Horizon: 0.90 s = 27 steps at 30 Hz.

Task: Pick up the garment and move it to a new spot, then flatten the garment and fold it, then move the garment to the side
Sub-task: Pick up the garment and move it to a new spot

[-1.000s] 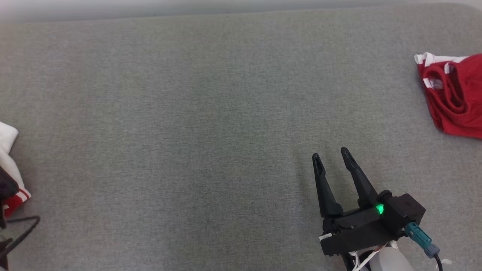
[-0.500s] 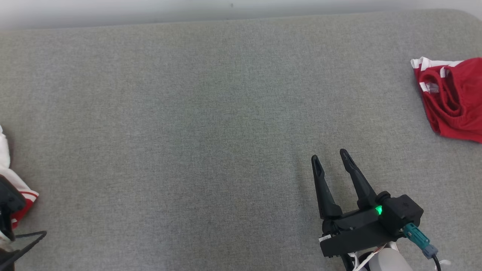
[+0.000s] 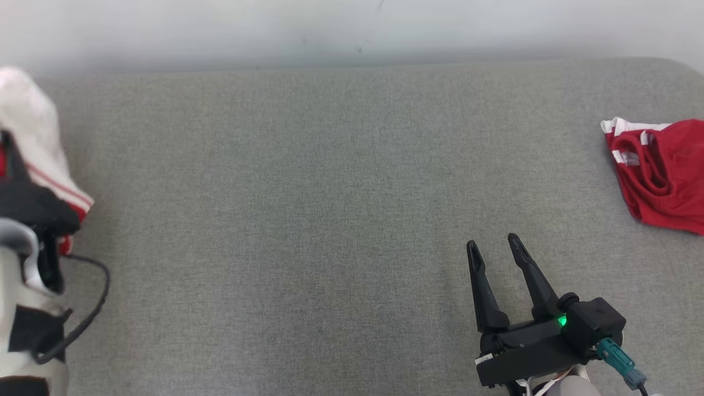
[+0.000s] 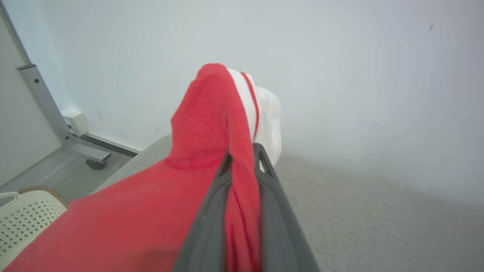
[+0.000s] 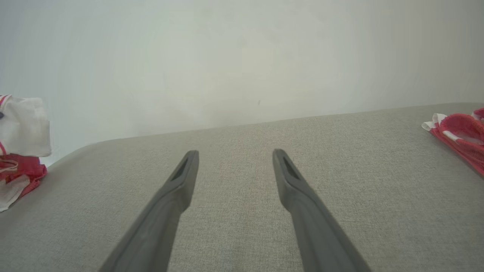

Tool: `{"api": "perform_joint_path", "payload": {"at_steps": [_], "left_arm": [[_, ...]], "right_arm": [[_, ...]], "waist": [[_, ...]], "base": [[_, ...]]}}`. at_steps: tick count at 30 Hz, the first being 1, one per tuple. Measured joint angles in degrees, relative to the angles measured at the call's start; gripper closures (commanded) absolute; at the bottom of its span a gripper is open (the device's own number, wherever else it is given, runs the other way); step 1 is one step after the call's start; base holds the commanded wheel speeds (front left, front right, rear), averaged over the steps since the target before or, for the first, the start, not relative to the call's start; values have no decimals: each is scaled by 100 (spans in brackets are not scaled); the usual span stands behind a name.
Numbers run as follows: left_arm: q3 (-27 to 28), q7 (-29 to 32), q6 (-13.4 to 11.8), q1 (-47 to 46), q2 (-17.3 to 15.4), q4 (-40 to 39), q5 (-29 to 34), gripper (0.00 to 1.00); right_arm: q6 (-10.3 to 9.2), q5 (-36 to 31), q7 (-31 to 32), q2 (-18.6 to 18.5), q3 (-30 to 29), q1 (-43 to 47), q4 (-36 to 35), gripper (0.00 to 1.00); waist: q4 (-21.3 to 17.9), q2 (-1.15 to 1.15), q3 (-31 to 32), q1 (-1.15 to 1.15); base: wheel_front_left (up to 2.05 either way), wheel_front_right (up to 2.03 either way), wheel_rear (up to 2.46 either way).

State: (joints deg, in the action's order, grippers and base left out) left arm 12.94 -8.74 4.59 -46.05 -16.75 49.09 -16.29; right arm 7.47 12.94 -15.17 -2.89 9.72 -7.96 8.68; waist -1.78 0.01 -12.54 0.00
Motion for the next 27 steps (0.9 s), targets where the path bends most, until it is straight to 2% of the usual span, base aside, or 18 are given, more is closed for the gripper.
{"api": "perform_joint_path", "payload": {"at_steps": [5,7,17,23,27], "left_arm": [[-379,46,53,-4,276,-962,131,100],[-532,169,54,15,492,-1384,142,100],[-1457,995,76,141,1155,-3364,263,100],[-2137,1288,31,81,1345,-3852,93,100],[-2570,1288,-110,37,1382,-3890,-222,100]], "right_arm": [[0,55,0,1,-33,3,-20,0],[0,85,1,1,-32,5,-24,0],[0,248,0,0,-29,84,-19,0],[0,372,1,-1,-56,109,7,0],[0,403,0,-1,-48,117,18,0]], "waist": [[-72,0,141,0],[-158,0,167,0],[-796,-1,244,0],[-1225,-1,255,0],[-1468,-1,255,0]], "base": [[0,0,0],[0,0,0],[0,0,0],[0,0,0],[0,0,0]]}}
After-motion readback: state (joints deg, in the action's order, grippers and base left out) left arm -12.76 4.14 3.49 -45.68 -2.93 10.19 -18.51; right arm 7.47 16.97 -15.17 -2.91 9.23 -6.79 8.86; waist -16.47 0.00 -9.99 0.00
